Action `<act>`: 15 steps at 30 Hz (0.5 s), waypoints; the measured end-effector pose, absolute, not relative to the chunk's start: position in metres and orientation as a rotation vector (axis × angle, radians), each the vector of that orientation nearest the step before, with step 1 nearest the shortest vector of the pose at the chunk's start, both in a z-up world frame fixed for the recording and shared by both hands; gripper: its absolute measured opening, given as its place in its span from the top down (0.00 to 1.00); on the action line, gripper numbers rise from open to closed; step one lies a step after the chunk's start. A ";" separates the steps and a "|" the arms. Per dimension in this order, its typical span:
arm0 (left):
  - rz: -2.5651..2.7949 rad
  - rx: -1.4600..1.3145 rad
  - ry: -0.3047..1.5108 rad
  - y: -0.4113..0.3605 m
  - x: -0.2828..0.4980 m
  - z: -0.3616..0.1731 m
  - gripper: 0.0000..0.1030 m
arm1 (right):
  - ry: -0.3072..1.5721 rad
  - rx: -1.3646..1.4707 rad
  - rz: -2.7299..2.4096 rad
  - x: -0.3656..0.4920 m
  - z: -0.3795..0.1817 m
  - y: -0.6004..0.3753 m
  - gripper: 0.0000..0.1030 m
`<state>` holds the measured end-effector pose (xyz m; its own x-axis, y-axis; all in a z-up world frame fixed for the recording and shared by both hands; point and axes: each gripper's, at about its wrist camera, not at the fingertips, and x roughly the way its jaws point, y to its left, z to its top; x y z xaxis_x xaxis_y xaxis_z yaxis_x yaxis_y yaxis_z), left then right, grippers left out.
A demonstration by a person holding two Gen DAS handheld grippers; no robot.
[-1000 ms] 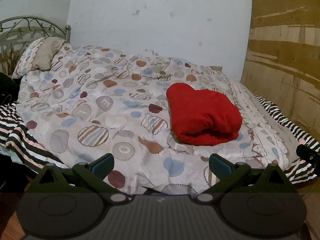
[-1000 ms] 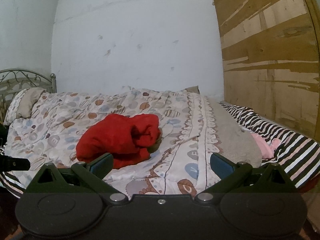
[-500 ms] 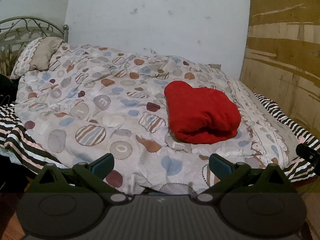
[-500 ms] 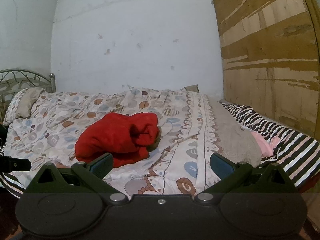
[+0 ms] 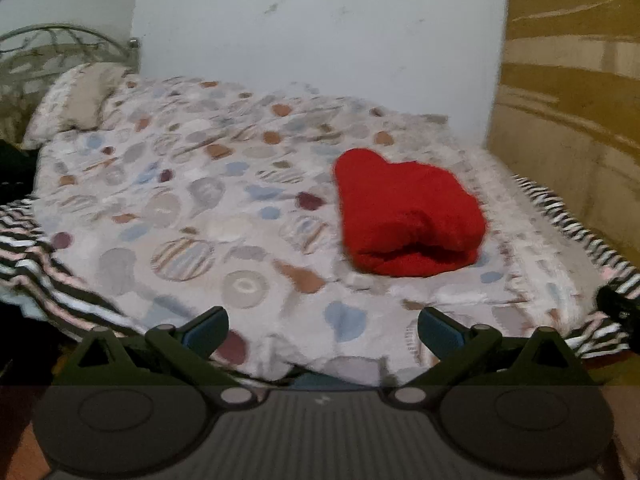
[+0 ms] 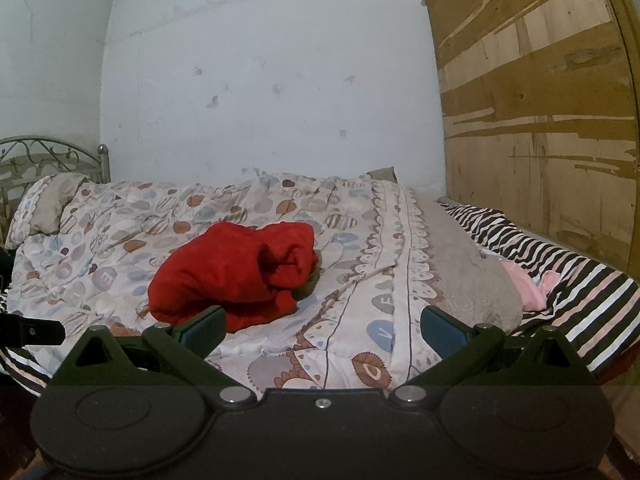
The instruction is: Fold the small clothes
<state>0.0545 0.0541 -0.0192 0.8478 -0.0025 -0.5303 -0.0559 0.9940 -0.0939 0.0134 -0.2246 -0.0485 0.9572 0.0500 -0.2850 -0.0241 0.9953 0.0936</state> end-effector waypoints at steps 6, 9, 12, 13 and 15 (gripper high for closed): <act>0.104 -0.006 0.557 0.049 0.058 -0.018 0.00 | 0.296 0.083 0.036 0.014 -0.051 -0.224 0.00; 0.101 0.003 0.564 0.048 0.060 -0.018 0.00 | 0.298 0.084 0.035 0.015 -0.052 -0.224 0.00; 0.084 -0.012 0.568 0.051 0.065 -0.018 0.00 | 0.300 0.081 0.034 0.016 -0.053 -0.223 0.00; 0.080 -0.016 0.569 0.051 0.066 -0.018 0.00 | 0.300 0.081 0.034 0.016 -0.053 -0.223 0.00; 0.070 -0.023 0.573 0.052 0.068 -0.019 0.00 | 0.303 0.077 0.033 0.017 -0.054 -0.223 0.00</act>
<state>0.0682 0.0517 -0.0189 0.8380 0.0602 -0.5424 -0.0729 0.9973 -0.0020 0.0172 -0.2230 -0.0545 0.9539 0.0443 -0.2970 -0.0211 0.9965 0.0809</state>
